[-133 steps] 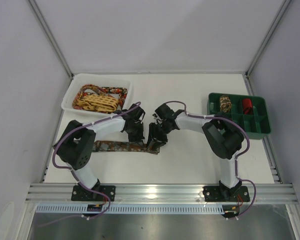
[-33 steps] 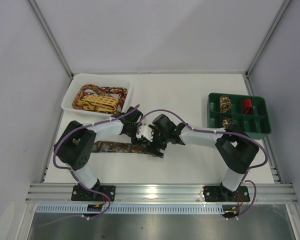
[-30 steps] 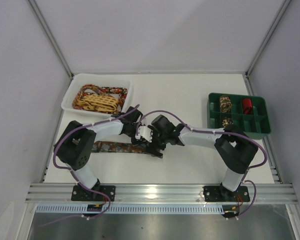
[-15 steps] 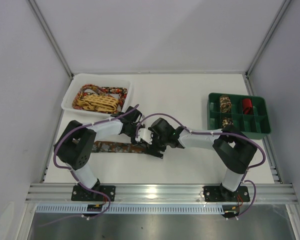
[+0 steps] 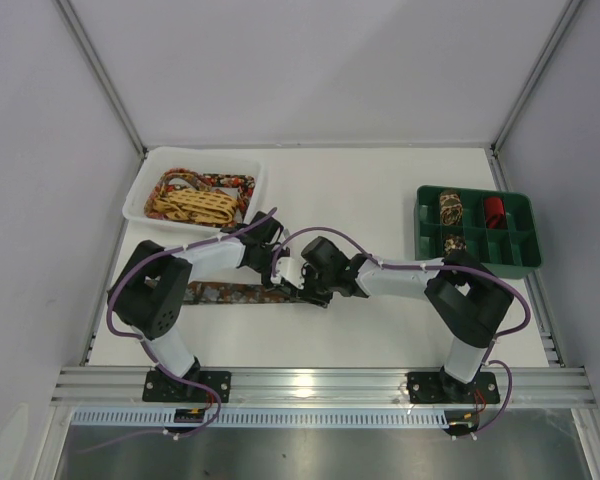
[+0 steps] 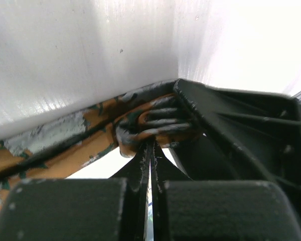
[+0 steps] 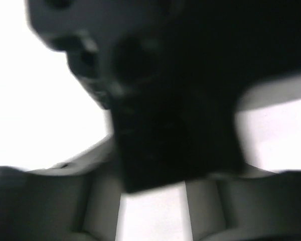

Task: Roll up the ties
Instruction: Roll the tie

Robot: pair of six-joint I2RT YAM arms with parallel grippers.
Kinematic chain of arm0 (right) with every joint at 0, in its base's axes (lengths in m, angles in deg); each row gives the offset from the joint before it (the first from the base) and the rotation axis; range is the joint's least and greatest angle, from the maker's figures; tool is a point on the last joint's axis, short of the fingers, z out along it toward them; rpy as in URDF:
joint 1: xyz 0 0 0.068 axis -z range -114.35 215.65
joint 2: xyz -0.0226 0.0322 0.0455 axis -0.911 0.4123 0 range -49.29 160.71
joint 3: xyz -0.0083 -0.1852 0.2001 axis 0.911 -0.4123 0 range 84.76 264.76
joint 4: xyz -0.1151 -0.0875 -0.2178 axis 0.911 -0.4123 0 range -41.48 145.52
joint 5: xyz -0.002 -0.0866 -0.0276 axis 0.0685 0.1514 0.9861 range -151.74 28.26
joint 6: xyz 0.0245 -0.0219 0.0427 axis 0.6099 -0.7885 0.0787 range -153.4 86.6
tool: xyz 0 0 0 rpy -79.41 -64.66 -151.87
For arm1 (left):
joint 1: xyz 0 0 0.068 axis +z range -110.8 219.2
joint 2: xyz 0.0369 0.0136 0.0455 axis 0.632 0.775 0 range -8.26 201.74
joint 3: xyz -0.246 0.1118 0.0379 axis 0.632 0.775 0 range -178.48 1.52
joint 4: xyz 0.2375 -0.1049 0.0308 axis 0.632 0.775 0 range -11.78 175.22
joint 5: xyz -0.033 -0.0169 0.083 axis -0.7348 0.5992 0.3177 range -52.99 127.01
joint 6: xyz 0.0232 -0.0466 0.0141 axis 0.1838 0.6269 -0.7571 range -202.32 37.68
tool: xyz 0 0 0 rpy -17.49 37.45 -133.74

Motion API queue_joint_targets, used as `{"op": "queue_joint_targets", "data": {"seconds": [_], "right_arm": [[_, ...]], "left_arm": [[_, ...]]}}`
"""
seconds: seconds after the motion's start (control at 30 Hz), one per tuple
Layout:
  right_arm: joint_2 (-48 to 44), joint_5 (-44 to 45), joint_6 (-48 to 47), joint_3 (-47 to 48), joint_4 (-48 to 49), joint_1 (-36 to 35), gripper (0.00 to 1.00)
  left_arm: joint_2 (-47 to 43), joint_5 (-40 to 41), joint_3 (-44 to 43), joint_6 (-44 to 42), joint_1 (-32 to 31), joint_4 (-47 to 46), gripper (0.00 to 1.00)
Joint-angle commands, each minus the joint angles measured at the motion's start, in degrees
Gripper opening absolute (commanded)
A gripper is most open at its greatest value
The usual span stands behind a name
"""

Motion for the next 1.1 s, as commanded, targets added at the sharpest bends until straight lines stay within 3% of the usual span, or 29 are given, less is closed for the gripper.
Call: {"op": "queue_joint_targets", "data": {"seconds": [0.0, 0.07, 0.17, 0.3, 0.4, 0.8, 0.93, 1.07], "right_arm": [[1.29, 1.14, 0.39, 0.45, -1.31, -0.20, 0.35], [1.12, 1.32, 0.66, 0.10, -1.31, -0.20, 0.28], [0.50, 1.75, 0.92, -0.69, -1.05, -0.20, 0.31], [-0.38, 1.58, 0.75, -0.70, -1.05, 0.32, 0.60], [-0.47, 1.49, 0.22, -0.35, -1.22, 0.94, 0.71], [-2.92, 1.66, 3.72, -0.70, -0.70, 1.91, 0.73], [-8.80, 7.96, 8.73, -2.10, 0.01, 2.08, 0.87], [-15.57, 11.15, 17.33, -3.33, -1.14, 3.83, 0.92]], "left_arm": [[-0.75, -1.24, -2.76, -1.48, 0.22, -0.11, 0.01], [-0.74, -1.15, -3.20, -1.56, 0.40, 0.06, 0.01], [-0.74, -1.06, -3.81, -1.65, 0.57, 0.41, 0.01], [-0.74, -0.53, -4.78, -2.00, 0.83, 1.20, 0.01], [-0.75, -0.36, -5.31, -2.09, 0.84, 1.38, 0.01], [0.40, -0.71, -5.13, -2.09, 0.84, 0.68, 0.01], [0.31, -0.97, -4.43, -1.92, 0.84, 0.50, 0.01], [0.92, -1.06, -4.52, -2.01, 0.84, 0.59, 0.01]]}}
